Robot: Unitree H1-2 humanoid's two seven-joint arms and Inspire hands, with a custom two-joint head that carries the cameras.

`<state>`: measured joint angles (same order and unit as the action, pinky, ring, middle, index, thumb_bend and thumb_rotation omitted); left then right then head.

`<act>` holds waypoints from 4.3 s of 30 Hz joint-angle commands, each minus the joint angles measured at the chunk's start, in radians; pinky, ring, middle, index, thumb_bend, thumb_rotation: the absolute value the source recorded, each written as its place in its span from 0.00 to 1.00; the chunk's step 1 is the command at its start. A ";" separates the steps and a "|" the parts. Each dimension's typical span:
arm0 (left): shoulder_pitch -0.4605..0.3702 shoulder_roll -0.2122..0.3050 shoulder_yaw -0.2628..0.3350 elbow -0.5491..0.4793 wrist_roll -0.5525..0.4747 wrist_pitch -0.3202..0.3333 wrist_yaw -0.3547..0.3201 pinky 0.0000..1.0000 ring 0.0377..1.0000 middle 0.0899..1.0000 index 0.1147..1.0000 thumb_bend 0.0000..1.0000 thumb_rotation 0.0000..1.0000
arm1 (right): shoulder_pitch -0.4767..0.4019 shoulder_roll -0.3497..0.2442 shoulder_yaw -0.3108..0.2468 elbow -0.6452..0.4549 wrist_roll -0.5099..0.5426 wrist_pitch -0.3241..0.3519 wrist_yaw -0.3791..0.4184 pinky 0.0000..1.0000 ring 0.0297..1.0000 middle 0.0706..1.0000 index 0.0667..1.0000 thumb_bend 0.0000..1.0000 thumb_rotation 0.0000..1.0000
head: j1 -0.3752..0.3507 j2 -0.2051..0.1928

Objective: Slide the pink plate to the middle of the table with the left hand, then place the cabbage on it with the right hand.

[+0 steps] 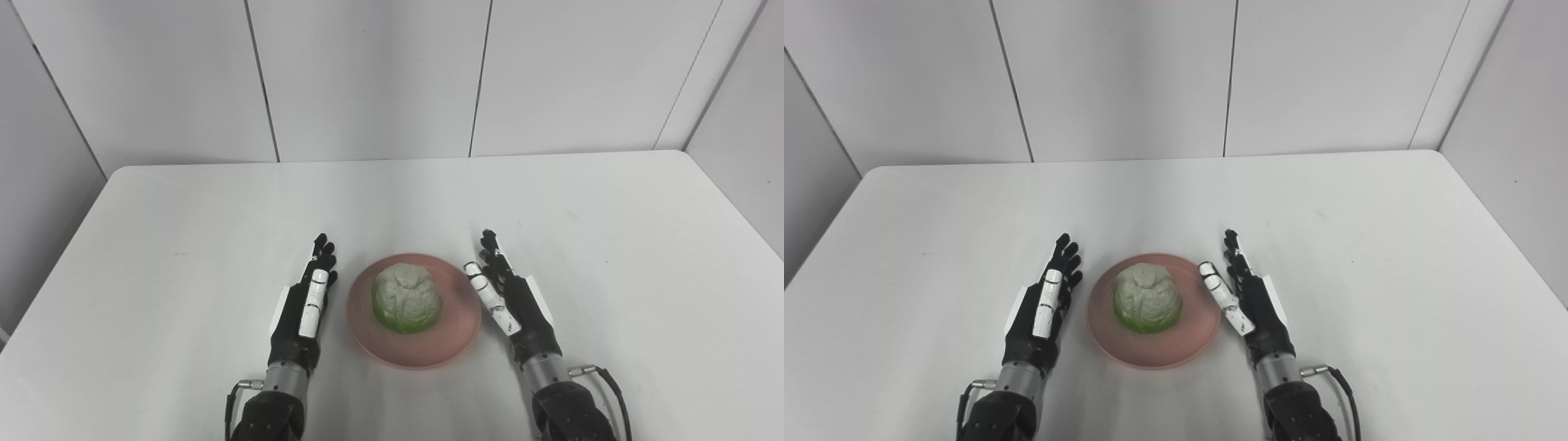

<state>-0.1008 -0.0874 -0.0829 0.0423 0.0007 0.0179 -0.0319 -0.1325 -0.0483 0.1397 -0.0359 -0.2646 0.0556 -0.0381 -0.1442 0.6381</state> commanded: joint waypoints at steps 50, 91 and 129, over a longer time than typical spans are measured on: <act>-0.040 0.014 -0.006 0.053 -0.005 -0.061 -0.027 1.00 1.00 1.00 1.00 0.62 1.00 | -0.212 -0.167 0.214 -0.053 -0.486 -0.067 0.246 0.70 0.81 0.84 0.86 0.94 0.18 | -0.006 -0.021; -0.040 0.023 0.011 0.049 -0.041 -0.055 -0.045 1.00 1.00 1.00 1.00 0.64 1.00 | -0.215 -0.137 0.172 0.028 -0.460 -0.202 -0.040 0.29 0.36 0.40 0.51 0.51 0.00 | -0.031 -0.024; -0.034 0.026 0.000 0.046 -0.046 -0.072 -0.045 1.00 1.00 1.00 1.00 0.61 1.00 | -0.160 -0.084 0.177 0.002 -0.441 -0.186 0.042 0.77 0.88 0.97 0.99 0.90 0.48 | -0.031 -0.027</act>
<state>-0.1318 -0.0694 -0.0817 0.0866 -0.0510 -0.0181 -0.0687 -0.2748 -0.1362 0.3160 -0.0126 -0.7114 -0.1479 -0.0036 -0.1764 0.6121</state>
